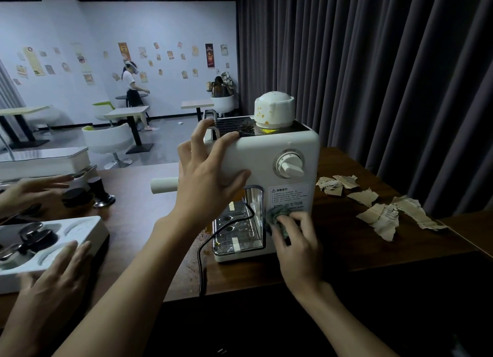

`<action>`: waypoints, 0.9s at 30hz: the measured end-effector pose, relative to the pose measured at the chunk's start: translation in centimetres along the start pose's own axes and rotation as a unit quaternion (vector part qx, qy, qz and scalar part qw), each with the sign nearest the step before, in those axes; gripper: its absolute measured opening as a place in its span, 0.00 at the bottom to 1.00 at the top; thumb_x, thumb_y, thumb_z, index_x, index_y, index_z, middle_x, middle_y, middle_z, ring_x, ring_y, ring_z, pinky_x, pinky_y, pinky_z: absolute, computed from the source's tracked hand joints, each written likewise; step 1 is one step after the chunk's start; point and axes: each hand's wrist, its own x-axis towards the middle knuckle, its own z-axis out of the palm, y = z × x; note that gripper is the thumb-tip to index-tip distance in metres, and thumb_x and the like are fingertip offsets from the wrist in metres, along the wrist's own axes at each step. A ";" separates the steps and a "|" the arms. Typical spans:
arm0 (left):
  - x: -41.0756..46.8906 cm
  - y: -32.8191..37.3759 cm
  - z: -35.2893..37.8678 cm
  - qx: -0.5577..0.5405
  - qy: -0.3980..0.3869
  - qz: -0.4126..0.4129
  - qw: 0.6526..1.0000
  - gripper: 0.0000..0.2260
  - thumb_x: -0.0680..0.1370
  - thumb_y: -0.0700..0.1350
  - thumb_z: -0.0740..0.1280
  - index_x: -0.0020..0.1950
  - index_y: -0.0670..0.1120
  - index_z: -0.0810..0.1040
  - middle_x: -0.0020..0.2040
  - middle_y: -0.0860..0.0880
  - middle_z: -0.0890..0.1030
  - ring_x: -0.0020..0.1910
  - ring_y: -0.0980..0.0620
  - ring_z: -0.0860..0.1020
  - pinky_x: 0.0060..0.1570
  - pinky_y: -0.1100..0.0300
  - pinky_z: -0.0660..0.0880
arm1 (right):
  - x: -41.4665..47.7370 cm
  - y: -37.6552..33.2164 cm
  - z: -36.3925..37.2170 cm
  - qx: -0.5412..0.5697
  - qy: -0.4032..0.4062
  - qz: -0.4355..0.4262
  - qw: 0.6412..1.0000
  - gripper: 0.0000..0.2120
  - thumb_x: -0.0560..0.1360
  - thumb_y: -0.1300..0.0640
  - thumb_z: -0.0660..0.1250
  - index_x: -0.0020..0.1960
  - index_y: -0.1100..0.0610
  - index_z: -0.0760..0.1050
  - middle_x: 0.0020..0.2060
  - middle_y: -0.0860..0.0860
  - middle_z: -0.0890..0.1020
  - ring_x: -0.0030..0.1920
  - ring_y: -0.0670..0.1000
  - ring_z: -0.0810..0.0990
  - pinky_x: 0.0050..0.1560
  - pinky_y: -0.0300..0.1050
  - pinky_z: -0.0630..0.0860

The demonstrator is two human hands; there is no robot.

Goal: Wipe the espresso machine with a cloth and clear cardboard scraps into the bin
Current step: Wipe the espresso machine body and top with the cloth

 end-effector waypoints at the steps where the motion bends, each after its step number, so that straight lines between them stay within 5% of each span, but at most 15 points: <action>1: 0.0 0.0 0.0 0.000 0.000 0.000 1.000 0.28 0.73 0.56 0.73 0.71 0.56 0.70 0.77 0.48 0.55 0.67 0.43 0.59 0.64 0.41 0.67 | 0.1 0.4 -0.2 0.001 0.001 0.003 1.000 0.11 0.69 0.64 0.76 0.51 0.62 0.81 0.47 0.56 0.79 0.41 0.53 0.81 0.35 0.43 0.80; 6: 0.0 0.0 0.0 -0.002 -0.001 0.000 1.000 0.28 0.72 0.56 0.73 0.70 0.57 0.69 0.77 0.49 0.54 0.67 0.45 0.58 0.63 0.41 0.68 | 0.0 1.8 -0.7 0.022 0.085 0.112 0.990 0.12 0.69 0.67 0.75 0.52 0.64 0.80 0.49 0.57 0.79 0.47 0.53 0.80 0.43 0.42 0.78; 12: 0.0 -0.1 0.0 -0.002 -0.003 0.001 1.000 0.27 0.72 0.57 0.72 0.70 0.58 0.69 0.77 0.49 0.54 0.67 0.42 0.59 0.62 0.40 0.69 | -1.0 0.6 0.1 -0.009 -0.021 0.019 1.000 0.14 0.68 0.65 0.77 0.53 0.61 0.81 0.51 0.56 0.80 0.46 0.53 0.82 0.40 0.44 0.81; 18: -0.1 -0.6 -0.3 -0.005 -0.018 0.009 1.000 0.29 0.72 0.57 0.72 0.72 0.57 0.69 0.78 0.47 0.53 0.69 0.41 0.59 0.65 0.39 0.67 | -1.1 1.2 -0.2 0.015 0.054 0.143 0.988 0.13 0.69 0.66 0.76 0.53 0.62 0.80 0.52 0.57 0.78 0.49 0.55 0.80 0.41 0.51 0.82; 23: -0.1 -0.6 -0.3 -0.008 -0.017 0.008 1.000 0.29 0.72 0.56 0.73 0.71 0.57 0.69 0.79 0.48 0.53 0.69 0.41 0.59 0.65 0.39 0.67 | -2.0 0.0 0.5 -0.002 -0.065 0.033 0.997 0.13 0.67 0.65 0.78 0.51 0.61 0.81 0.49 0.55 0.79 0.43 0.55 0.81 0.35 0.48 0.81; 27: 0.0 -0.7 -0.5 -0.009 -0.024 0.014 1.000 0.29 0.72 0.56 0.73 0.72 0.58 0.68 0.79 0.48 0.52 0.69 0.42 0.58 0.64 0.39 0.68 | -2.2 1.7 -0.2 0.010 0.016 0.132 0.991 0.14 0.68 0.66 0.77 0.52 0.63 0.80 0.50 0.56 0.79 0.46 0.55 0.82 0.41 0.40 0.76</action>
